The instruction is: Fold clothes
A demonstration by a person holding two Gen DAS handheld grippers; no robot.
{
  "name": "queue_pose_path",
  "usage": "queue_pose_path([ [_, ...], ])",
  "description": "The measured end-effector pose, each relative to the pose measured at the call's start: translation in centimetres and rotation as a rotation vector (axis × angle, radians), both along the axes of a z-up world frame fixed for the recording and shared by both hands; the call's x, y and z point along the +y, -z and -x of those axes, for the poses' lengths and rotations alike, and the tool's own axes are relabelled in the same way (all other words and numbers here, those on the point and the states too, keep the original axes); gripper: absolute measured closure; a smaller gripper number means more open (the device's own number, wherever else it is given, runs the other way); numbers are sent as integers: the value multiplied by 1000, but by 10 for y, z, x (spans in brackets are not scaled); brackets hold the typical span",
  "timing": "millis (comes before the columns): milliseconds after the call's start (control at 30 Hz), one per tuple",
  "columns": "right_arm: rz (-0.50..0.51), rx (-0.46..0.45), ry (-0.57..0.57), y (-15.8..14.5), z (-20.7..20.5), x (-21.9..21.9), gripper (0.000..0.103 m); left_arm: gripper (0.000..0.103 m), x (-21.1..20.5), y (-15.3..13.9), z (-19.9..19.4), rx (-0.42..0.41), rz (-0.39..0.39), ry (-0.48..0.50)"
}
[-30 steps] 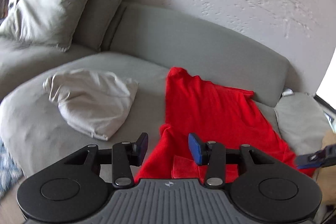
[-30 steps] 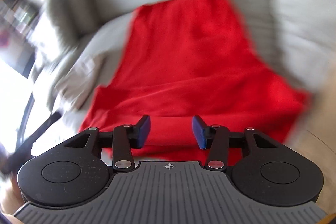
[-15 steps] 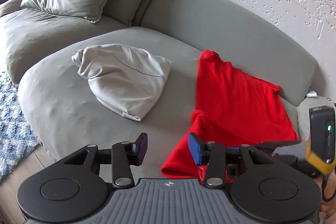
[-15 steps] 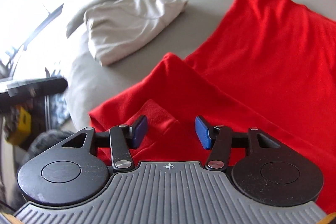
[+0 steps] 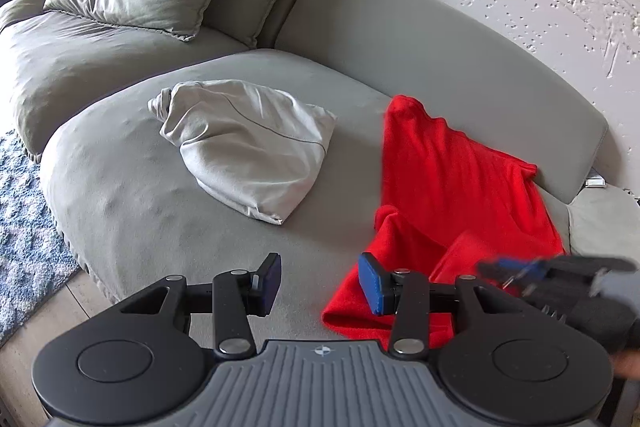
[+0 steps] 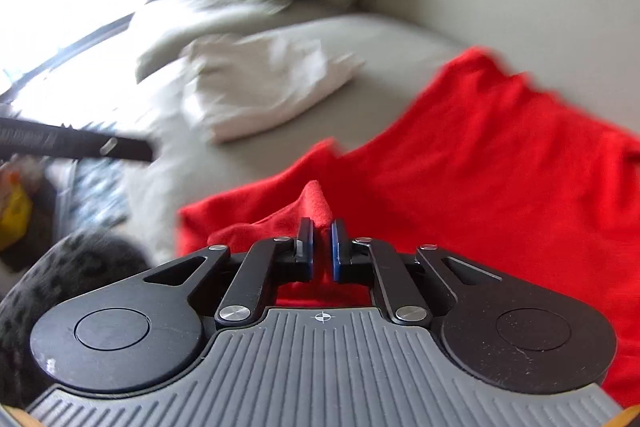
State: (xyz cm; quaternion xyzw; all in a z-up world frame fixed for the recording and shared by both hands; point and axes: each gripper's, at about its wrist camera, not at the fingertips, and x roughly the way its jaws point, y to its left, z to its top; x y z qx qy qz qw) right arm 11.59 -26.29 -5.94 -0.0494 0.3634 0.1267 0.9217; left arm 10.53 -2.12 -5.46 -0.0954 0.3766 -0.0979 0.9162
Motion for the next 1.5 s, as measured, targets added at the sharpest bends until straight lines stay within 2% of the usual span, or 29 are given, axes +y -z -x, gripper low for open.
queue_pose_path([
  [67, 51, -81, 122, -21, 1, -21, 95, 62, 0, -1, 1, -10, 6, -3],
  [167, 140, -262, 326, -62, 9, -49, 95, 62, 0, -2, 2, -25, 26, -6],
  [233, 193, -372, 372, -81, 20, -45, 95, 62, -1, -3, 2, -32, 38, -10],
  [300, 296, -443, 341, -76, 33, -14, 95, 62, -2, -2, 1, -29, 44, -16],
  [367, 345, -431, 231, -46, 42, 25, 94, 62, -1, -1, 2, -31, 43, -25],
  [400, 353, -384, 170, -27, 44, 44, 90, 62, 0, -1, 2, -31, 39, -31],
  [433, 354, -311, 110, -5, 45, 62, 85, 61, 3, -1, 2, -30, 32, -37],
  [500, 335, -163, -8, 29, 53, 90, 84, 62, 9, 0, 1, -27, 25, -42],
  [567, 263, -99, -68, 37, 70, 98, 84, 62, 13, 2, 0, -18, 34, -28],
  [600, 220, -92, -72, 31, 78, 93, 77, 62, 14, 3, -2, -10, 43, -13],
  [633, 178, -86, -77, 24, 85, 87, 65, 64, 12, 5, -4, 6, 59, 11],
  [700, 95, -74, -66, 11, 98, 71, 56, 64, -1, 11, -13, 51, 100, 81],
  [767, 17, -57, 9, -2, 103, 41, 55, 65, -18, 17, -23, 98, 137, 156],
  [867, -160, -3, 223, -11, 104, -14, 55, 65, -49, 30, -42, 158, 136, 223],
  [1033, -427, 43, 455, -3, 110, -86, 54, 66, -78, 54, -73, 308, 128, 229],
  [1100, -531, 61, 542, 1, 112, -113, 54, 68, -82, 60, -79, 331, 128, 227],
  [1267, -569, 42, 639, 6, 119, -141, 54, 73, -90, 63, -86, 346, 125, 238],
  [1333, -570, 27, 681, 4, 123, -151, 54, 89, -96, 61, -85, 335, 99, 260],
  [1400, -570, 13, 722, 3, 126, -161, 54, 102, -101, 55, -80, 291, 80, 297],
  [1467, -571, -2, 763, 1, 129, -171, 54, 103, -106, 45, -70, 217, 63, 344],
  [1500, -571, -10, 783, 1, 131, -176, 54, 103, -108, 36, -61, 150, 53, 377],
])
